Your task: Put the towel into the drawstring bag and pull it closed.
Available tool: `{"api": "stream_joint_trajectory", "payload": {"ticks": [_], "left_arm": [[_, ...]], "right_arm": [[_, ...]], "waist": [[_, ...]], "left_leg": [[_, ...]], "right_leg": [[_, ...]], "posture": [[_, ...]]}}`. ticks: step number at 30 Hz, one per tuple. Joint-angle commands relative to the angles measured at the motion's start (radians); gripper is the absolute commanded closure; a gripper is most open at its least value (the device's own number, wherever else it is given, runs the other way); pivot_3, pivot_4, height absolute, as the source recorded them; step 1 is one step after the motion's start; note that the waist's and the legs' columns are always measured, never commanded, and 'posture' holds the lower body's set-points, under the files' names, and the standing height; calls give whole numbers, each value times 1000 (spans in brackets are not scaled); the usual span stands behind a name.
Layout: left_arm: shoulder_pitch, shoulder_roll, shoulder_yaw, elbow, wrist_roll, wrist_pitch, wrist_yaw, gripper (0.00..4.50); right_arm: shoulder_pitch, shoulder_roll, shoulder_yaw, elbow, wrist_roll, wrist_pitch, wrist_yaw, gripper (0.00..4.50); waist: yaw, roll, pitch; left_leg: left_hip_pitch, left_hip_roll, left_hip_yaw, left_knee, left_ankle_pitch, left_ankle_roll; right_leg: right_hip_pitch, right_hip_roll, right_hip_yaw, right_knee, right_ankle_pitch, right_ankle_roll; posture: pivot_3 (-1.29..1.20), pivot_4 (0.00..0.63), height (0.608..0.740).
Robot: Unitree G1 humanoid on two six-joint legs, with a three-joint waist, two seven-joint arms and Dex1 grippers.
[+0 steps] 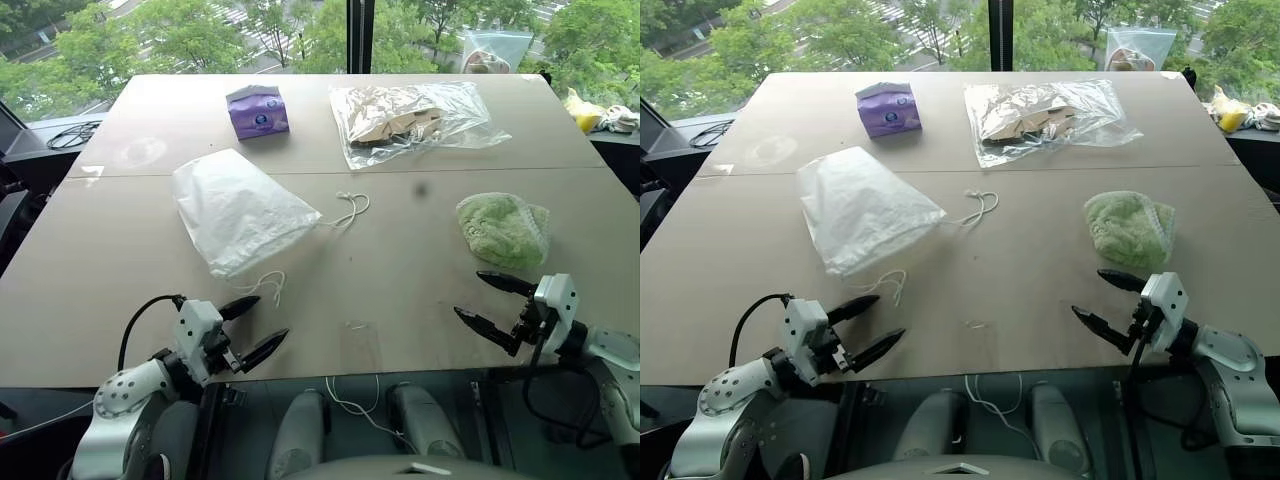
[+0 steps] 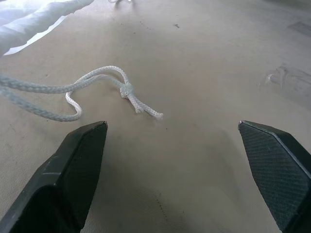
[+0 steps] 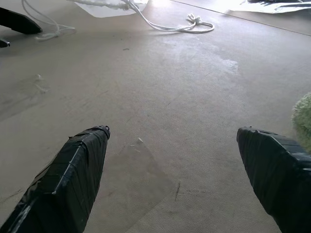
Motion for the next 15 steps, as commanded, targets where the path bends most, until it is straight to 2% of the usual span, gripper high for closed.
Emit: {"api": "stream_joint_trajectory", "payload": {"ticks": [1, 15], "left_arm": [[-8, 3, 12, 19, 17, -22, 9, 44], [3, 6, 19, 3, -42, 11, -15, 44]], "right_arm": [[8, 0, -14, -10, 15, -35, 14, 0], [-6, 2, -5, 22, 7, -65, 16, 0]], "waist": [[0, 0, 0], [1, 0, 0]], "left_leg": [[0, 0, 0, 0, 0, 0], [0, 0, 1, 0, 0, 0]], "right_leg": [[0, 0, 0, 0, 0, 0], [0, 0, 0, 0, 0, 0]], "posture": [[0, 150, 740], [0, 150, 740]]}}
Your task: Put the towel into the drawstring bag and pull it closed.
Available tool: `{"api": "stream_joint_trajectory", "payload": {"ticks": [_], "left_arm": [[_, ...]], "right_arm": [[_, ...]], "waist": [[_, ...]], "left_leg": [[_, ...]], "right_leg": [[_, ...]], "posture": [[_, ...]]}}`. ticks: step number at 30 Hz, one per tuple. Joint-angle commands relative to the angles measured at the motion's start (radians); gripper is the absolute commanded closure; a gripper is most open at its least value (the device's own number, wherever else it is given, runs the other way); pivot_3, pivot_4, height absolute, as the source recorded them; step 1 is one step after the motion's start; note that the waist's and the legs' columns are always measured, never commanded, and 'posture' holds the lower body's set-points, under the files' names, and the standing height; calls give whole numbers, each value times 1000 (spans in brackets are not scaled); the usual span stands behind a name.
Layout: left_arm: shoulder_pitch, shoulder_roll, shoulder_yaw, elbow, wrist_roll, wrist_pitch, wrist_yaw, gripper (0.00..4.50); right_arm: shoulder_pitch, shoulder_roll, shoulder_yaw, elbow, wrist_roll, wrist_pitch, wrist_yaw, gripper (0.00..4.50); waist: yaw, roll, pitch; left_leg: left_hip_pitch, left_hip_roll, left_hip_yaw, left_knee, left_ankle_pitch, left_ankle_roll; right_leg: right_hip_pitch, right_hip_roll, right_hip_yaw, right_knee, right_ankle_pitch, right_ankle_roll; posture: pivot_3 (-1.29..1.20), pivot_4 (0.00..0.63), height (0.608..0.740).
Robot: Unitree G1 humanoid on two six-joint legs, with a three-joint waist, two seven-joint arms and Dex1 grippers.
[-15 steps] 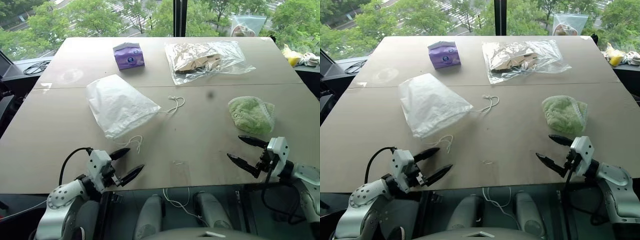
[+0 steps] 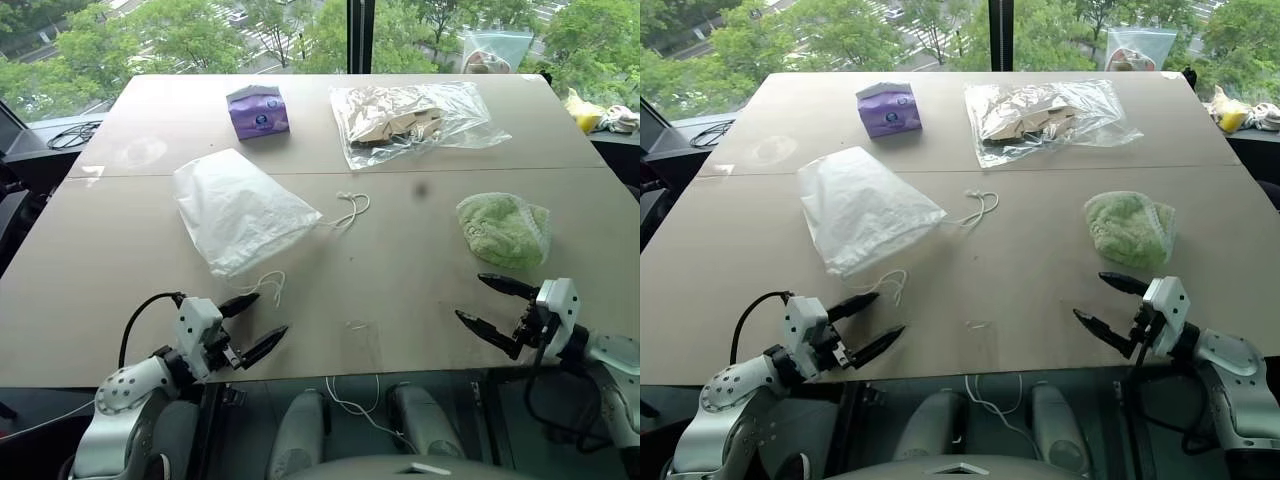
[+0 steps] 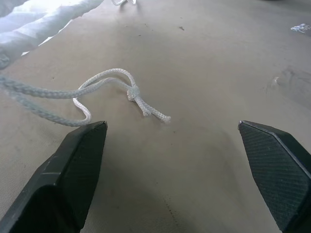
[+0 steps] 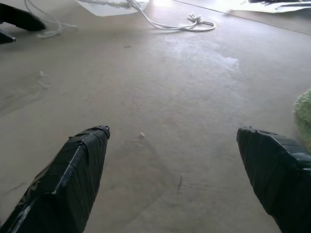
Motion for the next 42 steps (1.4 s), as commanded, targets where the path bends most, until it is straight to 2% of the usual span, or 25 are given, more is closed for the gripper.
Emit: {"api": "stream_joint_trajectory", "payload": {"ticks": [1, 4, 9, 17, 22, 29, 32, 42], "left_arm": [[17, 8, 22, -19, -29, 24, -7, 44], [4, 40, 16, 16, 80, 25, 67, 44], [16, 33, 59, -68, 21, 43, 80, 44], [139, -7, 13, -322, 34, -10, 94, 44], [55, -60, -21, -411, 104, -22, 208, 44], [-154, 0, -12, -268, 445, -145, 362, 44], [-166, 21, -39, -213, 508, -171, 375, 44], [-193, -33, -26, -108, 599, -163, 532, 44]], "right_arm": [[-14, 0, -4, -8, 6, -22, 3, 0], [-18, 1, -2, -9, 4, -19, 0, 0], [-14, -1, 7, -29, 22, -1, 13, 0], [0, 1, 23, -102, 112, 55, 65, 0], [-5, 0, 31, -163, 161, 88, 71, 0], [-11, 3, 32, -203, 163, 113, 40, 0], [-11, 4, 32, -204, 157, 111, 37, 0], [-6, -2, 26, -211, 149, 106, 21, 0]], "waist": [[0, 0, 0], [0, 0, 0], [-3, 3, -2], [2, 3, -2], [3, 3, -2], [3, 3, -2], [-1, 3, -2], [6, 3, -2]], "left_leg": [[0, 0, 0, 0, 0, 0], [0, 0, 0, 0, 0, 0], [1, 0, 0, 0, 0, 0], [0, 0, 0, 0, 0, 0], [0, 0, 0, 2, 0, 0], [0, 0, 0, 4, 0, 0], [0, 0, 0, 4, 0, 0], [0, -1, -1, 3, -1, 2]], "right_leg": [[0, 0, 0, 0, 0, 0], [0, 0, 0, 0, 0, 0], [0, 1, 0, 1, 0, 0], [0, 0, 1, 1, 0, 0], [1, 0, 0, 1, 0, 0], [2, 1, 0, 1, 0, 0], [2, 1, 0, 1, 0, 0], [2, 1, 0, 1, 0, 0]], "posture": [[0, 150, 740], [0, 150, 740], [0, 150, 740], [0, 150, 740], [0, 150, 740], [0, 150, 740], [0, 150, 740], [0, 150, 740]]}}
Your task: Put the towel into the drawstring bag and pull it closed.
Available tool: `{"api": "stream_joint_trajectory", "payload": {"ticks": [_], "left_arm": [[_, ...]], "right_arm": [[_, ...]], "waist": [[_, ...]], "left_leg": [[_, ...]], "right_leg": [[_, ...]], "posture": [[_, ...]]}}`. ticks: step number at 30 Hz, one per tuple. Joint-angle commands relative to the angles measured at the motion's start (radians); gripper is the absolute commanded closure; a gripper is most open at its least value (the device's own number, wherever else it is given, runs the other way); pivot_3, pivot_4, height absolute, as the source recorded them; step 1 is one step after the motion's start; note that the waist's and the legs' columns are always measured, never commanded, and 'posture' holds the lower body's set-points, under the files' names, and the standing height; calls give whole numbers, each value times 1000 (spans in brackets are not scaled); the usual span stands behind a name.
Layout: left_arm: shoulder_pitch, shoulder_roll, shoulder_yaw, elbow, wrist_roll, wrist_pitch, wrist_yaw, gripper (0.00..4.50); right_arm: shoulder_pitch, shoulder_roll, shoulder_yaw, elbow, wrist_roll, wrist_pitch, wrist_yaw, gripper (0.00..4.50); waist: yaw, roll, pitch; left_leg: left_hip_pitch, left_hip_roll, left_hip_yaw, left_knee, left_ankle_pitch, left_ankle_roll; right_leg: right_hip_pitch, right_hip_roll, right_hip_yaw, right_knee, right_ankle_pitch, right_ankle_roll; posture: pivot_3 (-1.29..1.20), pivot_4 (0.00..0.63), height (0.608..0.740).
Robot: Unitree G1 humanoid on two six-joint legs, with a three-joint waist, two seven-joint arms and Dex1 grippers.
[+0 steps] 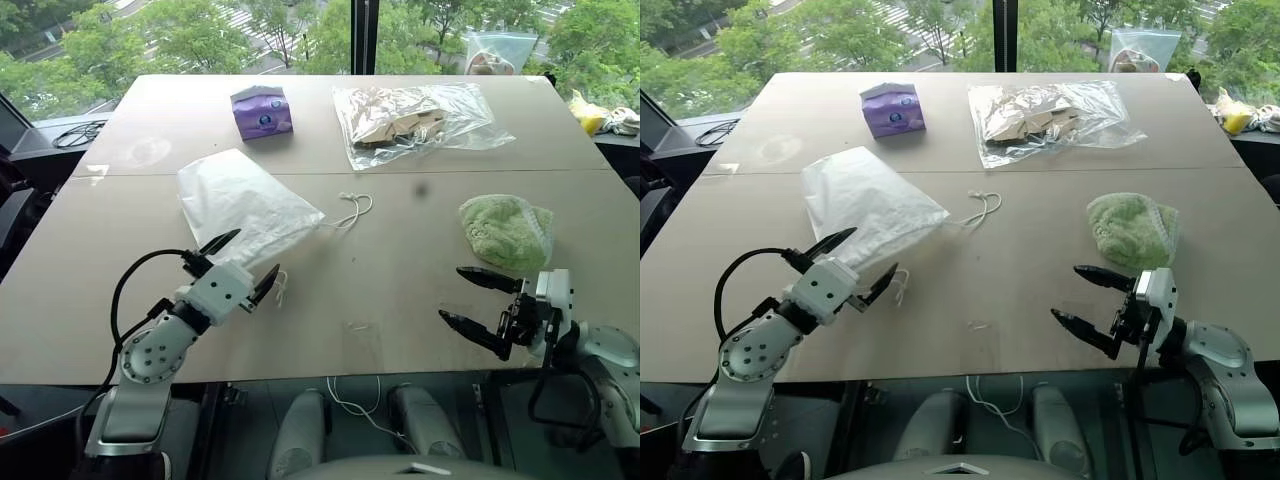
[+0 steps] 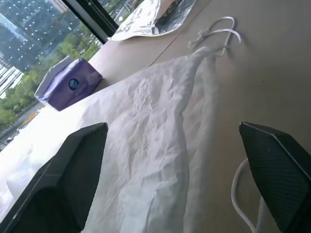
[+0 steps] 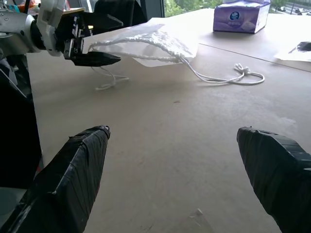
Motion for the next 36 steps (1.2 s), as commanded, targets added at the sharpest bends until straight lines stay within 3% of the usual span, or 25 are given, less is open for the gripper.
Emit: {"api": "stream_joint_trajectory", "payload": {"ticks": [1, 20, 34, 36], "left_arm": [[-22, -30, 28, 15, 10, -9, 73, 44], [-41, -50, 22, 43, -6, -88, 108, 44], [-111, -61, 2, 136, 26, 11, 149, 44], [-117, -63, -3, 140, 24, 13, 146, 557]], "right_arm": [[-5, -3, -14, -32, 2, -13, -7, 0], [-1, 9, -9, -23, -16, -26, -12, 0], [-24, 29, -16, -62, 41, -41, 10, 0], [-29, 33, -19, -68, 51, -35, 1, 0]], "waist": [[0, 0, 0], [-1, 0, 0], [-2, 0, 0], [-2, 0, 0]], "left_leg": [[0, 0, 0, 1, 0, 0], [1, 0, 0, 3, 0, 0], [2, -1, 0, 9, 0, 0], [2, -1, -1, 9, 0, 0]], "right_leg": [[0, 0, 0, 0, 0, 0], [1, 0, 0, 2, 0, 0], [1, 0, 0, 9, 0, 0], [1, 0, 0, 10, 0, 0]], "posture": [[0, 150, 740], [0, 150, 740], [0, 150, 740], [0, 150, 740]]}}
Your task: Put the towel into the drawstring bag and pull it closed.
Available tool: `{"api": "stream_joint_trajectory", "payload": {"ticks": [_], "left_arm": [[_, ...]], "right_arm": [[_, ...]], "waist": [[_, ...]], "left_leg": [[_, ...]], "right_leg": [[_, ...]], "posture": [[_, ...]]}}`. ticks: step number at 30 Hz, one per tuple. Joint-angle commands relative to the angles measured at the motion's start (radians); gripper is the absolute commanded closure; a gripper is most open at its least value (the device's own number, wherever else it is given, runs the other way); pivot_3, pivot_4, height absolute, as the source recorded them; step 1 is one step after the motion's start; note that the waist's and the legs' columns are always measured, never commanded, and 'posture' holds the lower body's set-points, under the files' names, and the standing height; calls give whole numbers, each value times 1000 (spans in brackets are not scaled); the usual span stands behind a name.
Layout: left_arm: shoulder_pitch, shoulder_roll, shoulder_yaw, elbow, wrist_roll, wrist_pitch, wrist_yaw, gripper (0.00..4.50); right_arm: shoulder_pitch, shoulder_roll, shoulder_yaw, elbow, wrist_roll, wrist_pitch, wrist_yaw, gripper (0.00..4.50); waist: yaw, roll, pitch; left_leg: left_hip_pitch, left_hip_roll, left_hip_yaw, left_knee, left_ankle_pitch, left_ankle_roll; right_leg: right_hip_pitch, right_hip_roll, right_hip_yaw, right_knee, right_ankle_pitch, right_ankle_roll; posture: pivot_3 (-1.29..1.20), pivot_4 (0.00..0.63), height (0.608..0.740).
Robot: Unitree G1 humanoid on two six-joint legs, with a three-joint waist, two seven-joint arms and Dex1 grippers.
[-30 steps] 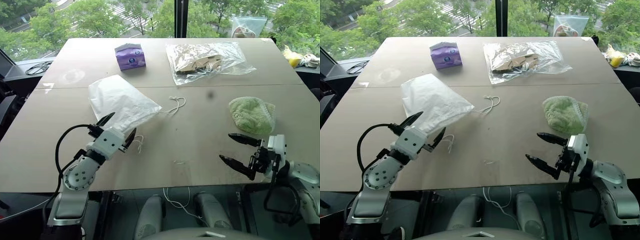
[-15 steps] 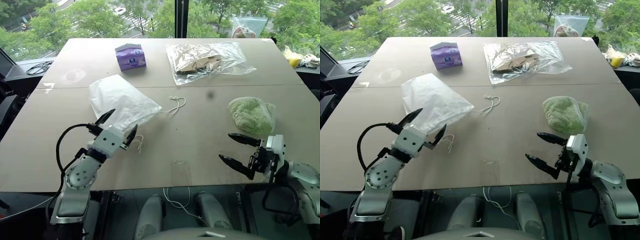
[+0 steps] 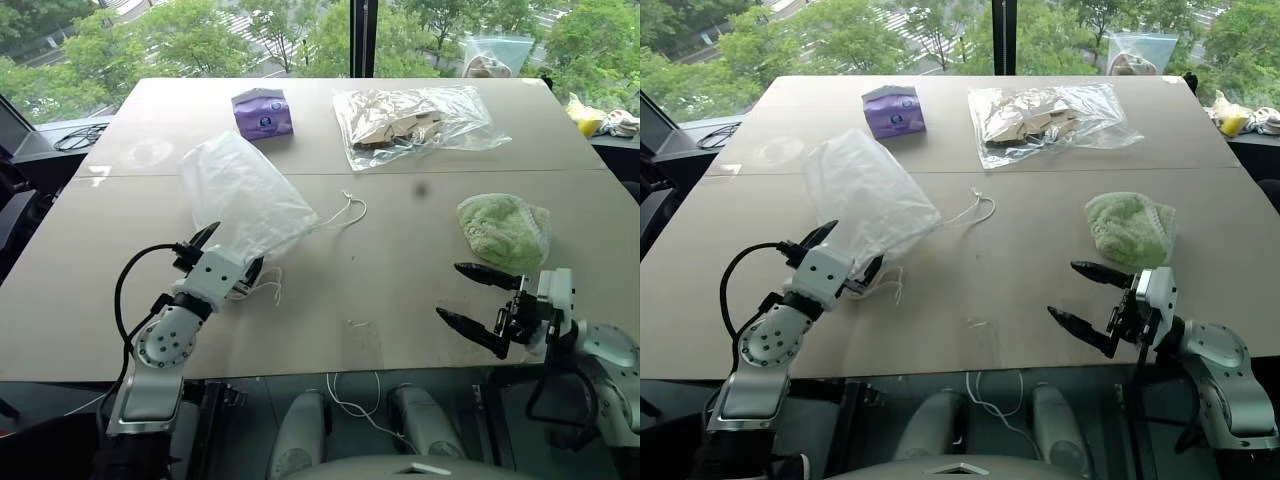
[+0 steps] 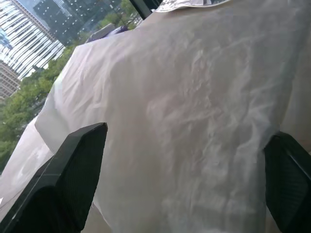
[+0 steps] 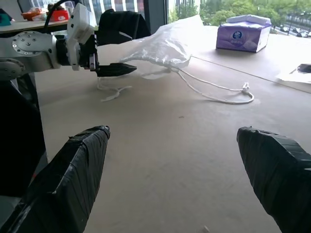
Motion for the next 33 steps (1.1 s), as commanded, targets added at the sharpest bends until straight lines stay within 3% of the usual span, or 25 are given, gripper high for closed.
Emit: {"api": "stream_joint_trajectory", "payload": {"ticks": [1, 3, 8, 9, 13, 18, 21, 24, 29, 33], "left_arm": [[-16, -1, -5, -13, -1, 0, 9, 869], [-19, 0, -8, -10, -2, 0, 9, 1656], [-35, 3, -2, -4, -3, 5, 14, 4141], [-40, 3, -1, -2, -4, 6, 15, 4411], [-72, 1, 5, 3, -12, 17, 19, 4411], [-161, -17, 14, -24, -49, 114, 16, 4411], [-257, -32, -2, -60, -89, 235, 1, 4411], [-345, -70, -6, -87, -132, 394, 12, 4411], [-448, -147, 9, -109, -183, 609, 59, 4411], [-503, -170, 20, -103, -213, 669, 71, 4411]], "right_arm": [[-16, 5, -20, -43, 34, -6, -6, 0], [-17, 5, -19, -44, 32, -6, -8, 0], [-22, 8, -15, -43, 27, -10, -15, 0], [-23, 8, -14, -43, 26, -10, -17, 0], [-37, 17, -19, -29, -1, -28, -46, 0], [-137, 50, -56, 79, -172, -71, -258, 0], [-222, 83, -102, 158, -316, -72, -496, 0], [-272, 32, -95, 213, -436, 35, -606, 0], [-334, -11, -75, 239, -450, 200, -624, 0], [-363, -18, -52, 244, -468, 328, -641, 0]], "waist": [[0, 0, 0], [0, 0, 0], [0, 0, 0], [0, 0, 0], [0, 0, 0], [-1, 0, 0], [1, -1, 0], [2, -1, 0], [-3, -1, 0], [-7, -1, 0]], "left_leg": [[0, 0, 0, 0, 0, 0], [0, 0, 0, 0, 0, 0], [0, 0, 0, 0, 0, 0], [0, 0, 0, 0, 0, 0], [0, 0, 0, 0, 0, 0], [0, -1, 0, 2, 0, 0], [0, -1, -1, 2, 0, 0], [-1, -3, -2, 2, 0, 0], [-2, -4, -3, 0, 0, 0], [-1, -3, -4, 0, 0, 0]], "right_leg": [[0, 0, 0, 0, 0, 0], [0, 0, 0, 0, 0, 0], [0, 0, 0, 1, 0, 0], [0, 0, 0, 1, 0, 0], [0, 0, 0, 1, 0, 0], [0, 0, 0, 2, 0, 0], [0, 0, 0, 4, 0, 0], [-1, 0, 0, 5, 0, 0], [-1, -1, 0, 4, 2, 4], [-1, 0, 0, 5, 2, 4]], "posture": [[0, 150, 740], [0, 150, 740], [0, 150, 740], [0, 150, 740], [0, 150, 740], [0, 150, 740], [0, 150, 740], [0, 150, 740], [0, 150, 740], [0, 150, 740]]}}
